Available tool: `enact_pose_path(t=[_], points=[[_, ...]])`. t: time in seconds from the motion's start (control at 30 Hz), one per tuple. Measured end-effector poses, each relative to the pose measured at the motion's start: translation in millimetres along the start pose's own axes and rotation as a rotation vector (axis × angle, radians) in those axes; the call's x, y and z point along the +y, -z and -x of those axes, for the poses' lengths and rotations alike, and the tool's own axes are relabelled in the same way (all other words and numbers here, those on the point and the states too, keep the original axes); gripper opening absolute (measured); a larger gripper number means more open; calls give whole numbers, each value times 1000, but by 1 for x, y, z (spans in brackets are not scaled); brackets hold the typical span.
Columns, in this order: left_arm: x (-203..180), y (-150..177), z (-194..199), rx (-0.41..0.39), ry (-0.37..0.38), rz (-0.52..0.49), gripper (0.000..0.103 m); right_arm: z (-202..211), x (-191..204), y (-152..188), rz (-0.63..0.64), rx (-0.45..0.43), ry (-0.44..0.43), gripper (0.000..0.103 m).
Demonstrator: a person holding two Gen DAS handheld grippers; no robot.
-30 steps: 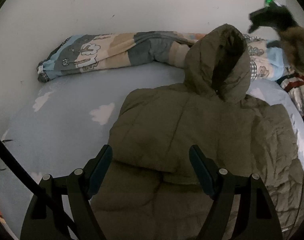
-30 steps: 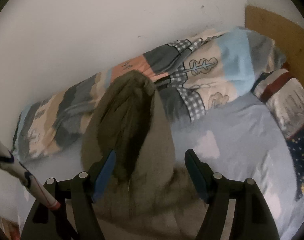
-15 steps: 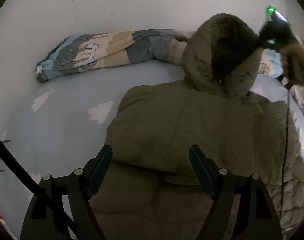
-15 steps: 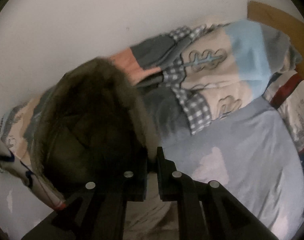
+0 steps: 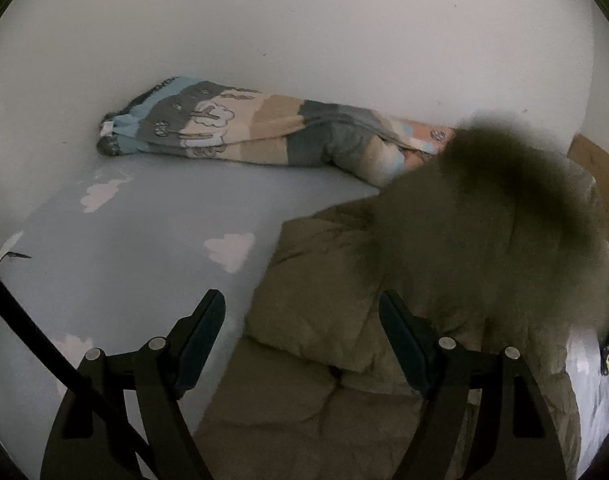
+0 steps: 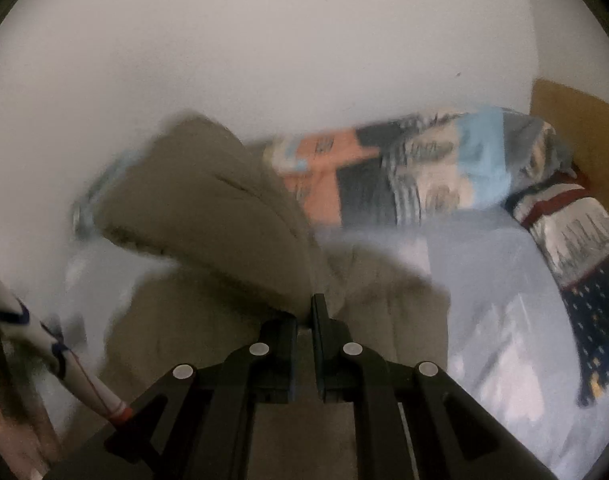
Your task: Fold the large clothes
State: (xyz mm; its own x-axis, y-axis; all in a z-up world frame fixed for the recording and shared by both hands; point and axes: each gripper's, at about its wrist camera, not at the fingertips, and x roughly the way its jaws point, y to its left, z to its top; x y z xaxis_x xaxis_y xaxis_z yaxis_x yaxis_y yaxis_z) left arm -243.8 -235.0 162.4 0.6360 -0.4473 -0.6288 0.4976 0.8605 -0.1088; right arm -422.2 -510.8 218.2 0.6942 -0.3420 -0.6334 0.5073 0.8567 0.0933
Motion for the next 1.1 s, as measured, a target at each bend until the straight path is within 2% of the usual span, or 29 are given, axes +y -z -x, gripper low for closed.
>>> enact_pose_path(t=[0.07, 0.17, 0.23, 0.3, 0.37, 0.47, 0.6, 0.77, 0.8, 0.83, 0.87, 0.9, 0.93, 0.97, 1.1], points=[[-3, 1, -3, 8, 6, 3, 78, -8, 5, 37, 36, 65, 28, 7], [-15, 6, -11, 30, 35, -20, 78, -44, -8, 81, -27, 197, 55, 3], [-28, 12, -20, 57, 57, -54, 78, -65, -16, 102, -68, 263, 68, 3], [-42, 19, -29, 81, 48, -101, 78, -75, -22, 112, -83, 291, 86, 3], [-50, 23, -34, 98, 45, -124, 78, -72, -27, 108, -103, 285, 84, 3], [-53, 23, -34, 95, 46, -138, 78, -54, -37, 88, -150, 228, 72, 4], [-49, 23, -36, 99, 36, -124, 78, -36, -35, 52, -186, 144, 1, 4], [-44, 23, -46, 143, 17, -101, 78, -48, -14, 5, -180, 95, -62, 7], [-43, 24, -48, 148, 13, -102, 78, -50, -5, 1, -180, 84, -70, 9], [-43, 24, -49, 153, 10, -105, 78, -56, 0, -7, -180, 77, -75, 19], [-42, 24, -50, 159, 3, -110, 78, -65, 7, -15, -180, 71, -77, 36], [-41, 25, -52, 166, -1, -112, 78, -77, 12, -20, -180, 70, -73, 42], [-41, 25, -53, 173, -1, -110, 78, -87, 16, -23, -178, 71, -67, 47], [-40, 26, -55, 184, 1, -109, 78, -102, 19, -24, -172, 85, -58, 47], [-38, 26, -61, 209, 3, -115, 78, -168, 29, -1, -158, 278, -27, 47]])
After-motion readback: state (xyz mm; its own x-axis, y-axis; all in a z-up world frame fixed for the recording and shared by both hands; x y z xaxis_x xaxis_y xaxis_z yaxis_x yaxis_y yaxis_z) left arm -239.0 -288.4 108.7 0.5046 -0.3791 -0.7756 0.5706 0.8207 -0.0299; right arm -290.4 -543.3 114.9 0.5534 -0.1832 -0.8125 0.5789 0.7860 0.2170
